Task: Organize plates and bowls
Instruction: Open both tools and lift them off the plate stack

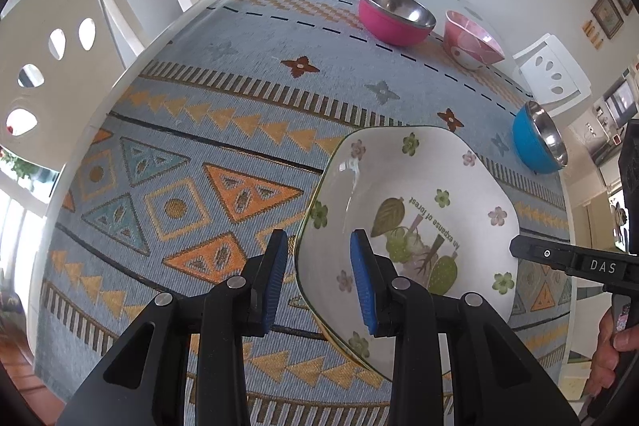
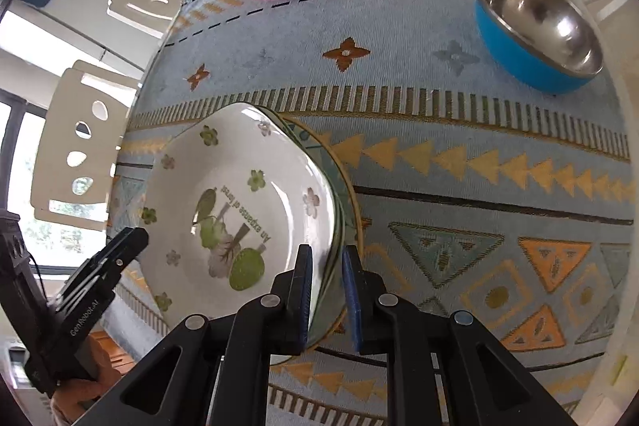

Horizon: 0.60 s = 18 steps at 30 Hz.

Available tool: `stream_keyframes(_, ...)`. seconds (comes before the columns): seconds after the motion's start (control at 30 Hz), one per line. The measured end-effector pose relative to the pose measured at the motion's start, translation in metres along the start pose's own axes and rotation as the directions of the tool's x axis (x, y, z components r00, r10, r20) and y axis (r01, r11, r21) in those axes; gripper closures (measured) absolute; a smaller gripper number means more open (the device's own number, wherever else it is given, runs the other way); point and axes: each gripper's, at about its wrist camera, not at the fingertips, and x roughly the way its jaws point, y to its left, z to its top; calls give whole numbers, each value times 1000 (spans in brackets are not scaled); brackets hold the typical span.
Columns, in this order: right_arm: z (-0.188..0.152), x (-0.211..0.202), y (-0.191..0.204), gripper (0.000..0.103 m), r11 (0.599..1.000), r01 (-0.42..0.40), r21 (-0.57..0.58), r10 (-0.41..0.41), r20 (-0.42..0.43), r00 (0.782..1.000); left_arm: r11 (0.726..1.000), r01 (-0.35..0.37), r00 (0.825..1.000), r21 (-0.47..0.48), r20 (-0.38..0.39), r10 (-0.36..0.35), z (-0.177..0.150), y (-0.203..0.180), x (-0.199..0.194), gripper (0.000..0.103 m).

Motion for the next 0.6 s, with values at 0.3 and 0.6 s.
stream_keyframes(0.3,0,3,-2,87,1000,4,14,-4,1,1000,1000,3,1000,6,-20,-3,1,0,5,73)
stream_keyframes(0.6,6,6,-5,87,999,-8,38,8,-2,1000,1000,10,999,6,-40,-10,7,2,13,68)
